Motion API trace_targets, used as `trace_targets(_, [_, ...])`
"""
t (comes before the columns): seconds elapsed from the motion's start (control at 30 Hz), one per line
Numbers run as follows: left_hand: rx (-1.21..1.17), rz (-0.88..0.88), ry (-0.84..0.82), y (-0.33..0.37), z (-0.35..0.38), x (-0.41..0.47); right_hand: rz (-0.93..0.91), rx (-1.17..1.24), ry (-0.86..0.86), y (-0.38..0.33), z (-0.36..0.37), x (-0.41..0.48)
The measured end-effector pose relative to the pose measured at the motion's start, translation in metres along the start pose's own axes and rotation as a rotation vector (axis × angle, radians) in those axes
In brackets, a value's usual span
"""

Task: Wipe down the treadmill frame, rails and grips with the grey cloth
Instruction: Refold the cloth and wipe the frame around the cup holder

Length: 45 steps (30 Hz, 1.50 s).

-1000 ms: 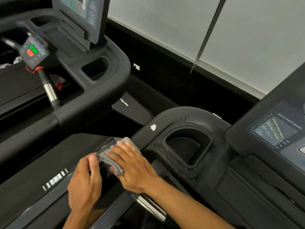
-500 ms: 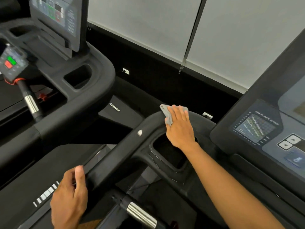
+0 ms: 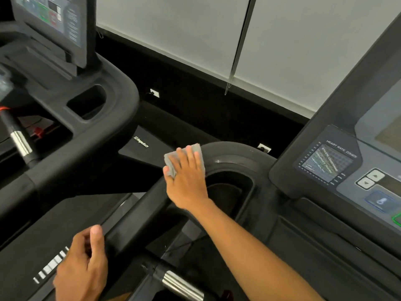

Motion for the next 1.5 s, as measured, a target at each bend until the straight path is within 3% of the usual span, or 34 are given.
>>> trace_targets(0.17, [-0.016,-0.001,-0.014,-0.004,0.002,0.000,-0.211,0.022,-0.072,-0.060,0.018,-0.055])
trace_targets(0.3, [-0.034,0.004,-0.025,-0.001,0.003,0.001,-0.283,0.005,-0.079,-0.053,0.020,-0.046])
trace_targets(0.4, [-0.024,0.030,-0.031,-0.003,0.004,0.001,-0.210,-0.034,-0.063,-0.009,0.012,-0.002])
trace_targets(0.57, [-0.024,0.051,-0.021,-0.007,0.003,0.003,0.095,-0.142,-0.004,0.107,-0.022,0.043])
trace_targets(0.7, [-0.003,0.088,-0.004,-0.010,0.005,0.007,0.216,-0.178,0.028,0.109,-0.027,0.036])
trace_targets(0.77, [0.032,0.105,-0.002,-0.015,0.007,0.009,0.130,-0.135,0.025,0.062,-0.017,0.022])
trace_targets(0.9, [0.056,0.111,-0.001,-0.019,0.008,0.010,-0.245,-0.043,-0.103,-0.057,0.016,-0.037])
trace_targets(1.0, [0.050,0.109,-0.007,-0.016,0.008,0.010,-0.388,-0.037,-0.202,-0.082,0.027,-0.062])
trace_targets(1.07, [0.032,0.097,-0.014,-0.015,0.008,0.009,-0.354,-0.039,-0.185,-0.057,0.021,-0.040])
trace_targets(1.23, [0.028,0.089,-0.013,-0.013,0.008,0.007,0.037,-0.135,-0.119,0.077,-0.009,0.047])
trace_targets(1.3, [0.057,0.109,-0.005,-0.013,0.008,0.009,0.086,-0.172,-0.131,0.088,-0.011,0.053])
trace_targets(1.4, [0.070,0.122,-0.008,-0.014,0.009,0.010,-0.097,-0.169,-0.106,0.013,-0.003,0.018])
trace_targets(1.5, [0.086,0.101,-0.011,-0.014,0.010,0.009,-0.385,-0.031,-0.199,-0.082,0.021,-0.052])
Point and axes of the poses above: each hand's wrist, its own x-axis towards the middle knuckle, its own z-axis out of the palm, y = z × x, the point moved 9 cm from there along x, towards the middle knuckle, and after that the axes turned 9 degrees about y, right-handed, at the moved point
